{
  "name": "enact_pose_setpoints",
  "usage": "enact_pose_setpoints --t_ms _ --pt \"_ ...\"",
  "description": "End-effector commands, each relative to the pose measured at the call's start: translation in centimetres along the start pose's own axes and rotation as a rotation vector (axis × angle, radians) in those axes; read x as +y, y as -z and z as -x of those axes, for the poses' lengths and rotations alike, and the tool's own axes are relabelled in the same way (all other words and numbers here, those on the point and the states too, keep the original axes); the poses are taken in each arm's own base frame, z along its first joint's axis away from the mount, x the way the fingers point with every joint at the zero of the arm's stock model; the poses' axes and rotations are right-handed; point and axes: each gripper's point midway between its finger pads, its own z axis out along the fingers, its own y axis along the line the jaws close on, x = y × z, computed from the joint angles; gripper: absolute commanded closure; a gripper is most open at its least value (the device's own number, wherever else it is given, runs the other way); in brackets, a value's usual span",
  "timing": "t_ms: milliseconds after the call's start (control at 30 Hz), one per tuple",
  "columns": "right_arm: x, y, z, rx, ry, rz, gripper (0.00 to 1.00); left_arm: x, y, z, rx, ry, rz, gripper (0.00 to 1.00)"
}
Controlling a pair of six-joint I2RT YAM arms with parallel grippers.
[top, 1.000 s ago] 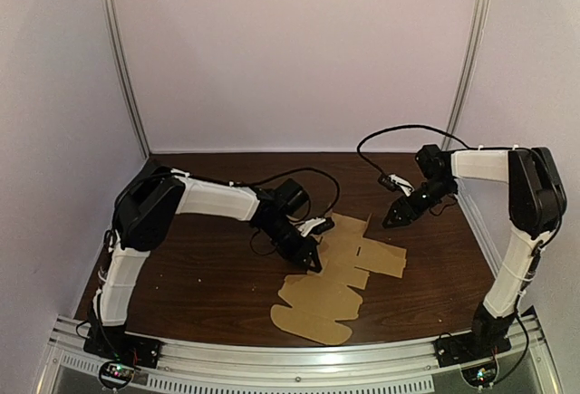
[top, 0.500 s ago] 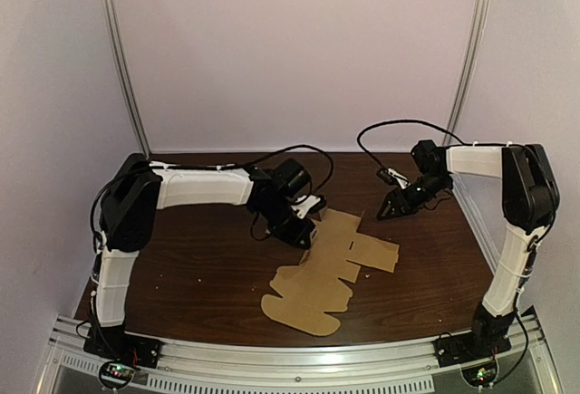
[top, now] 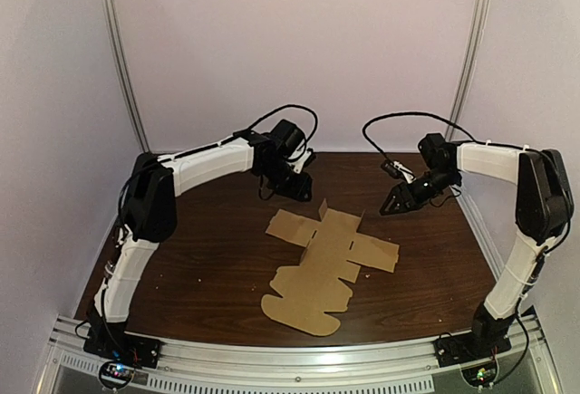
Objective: Fold the paper box
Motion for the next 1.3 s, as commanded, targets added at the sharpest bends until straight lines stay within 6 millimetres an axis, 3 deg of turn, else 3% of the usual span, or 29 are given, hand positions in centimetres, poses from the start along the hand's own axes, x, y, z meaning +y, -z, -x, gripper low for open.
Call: enact_pose_setpoints --t_ms 0,333,667,733,833,1067,1267 --pt "0.4 0.3 -0.7 0.003 0.0 0.004 0.43 -2.5 -2.9 -2.8 0.103 -0.009 -0.123 0.53" --pt "0.3 -0.3 -1.1 0.01 -0.014 0.027 0.43 -3.7 -5.4 -2.8 0.077 0.029 -0.172 0.51" --pt "0.5 -0.2 -1.2 0.01 -0.008 0.031 0.43 -2.4 -8.3 -1.8 0.032 0.119 -0.093 0.52" --pt "0.5 -0.3 -1.3 0.013 -0.008 0.03 0.43 -2.6 -8.8 -1.6 0.027 0.129 -0.109 0.56" --pt "0.4 -0.3 -1.3 0.014 -0.009 0.03 0.43 -3.1 -9.1 -1.0 0.011 0.139 -0.132 0.72" --pt "0.3 -0.5 -1.4 0.016 -0.02 0.035 0.43 -3.7 -7.4 0.9 -0.056 0.14 -0.146 1.0" --pt "1.7 0.4 -0.8 -0.004 -0.039 0.062 0.44 -3.3 -3.1 3.3 -0.174 0.146 -0.097 1.0"
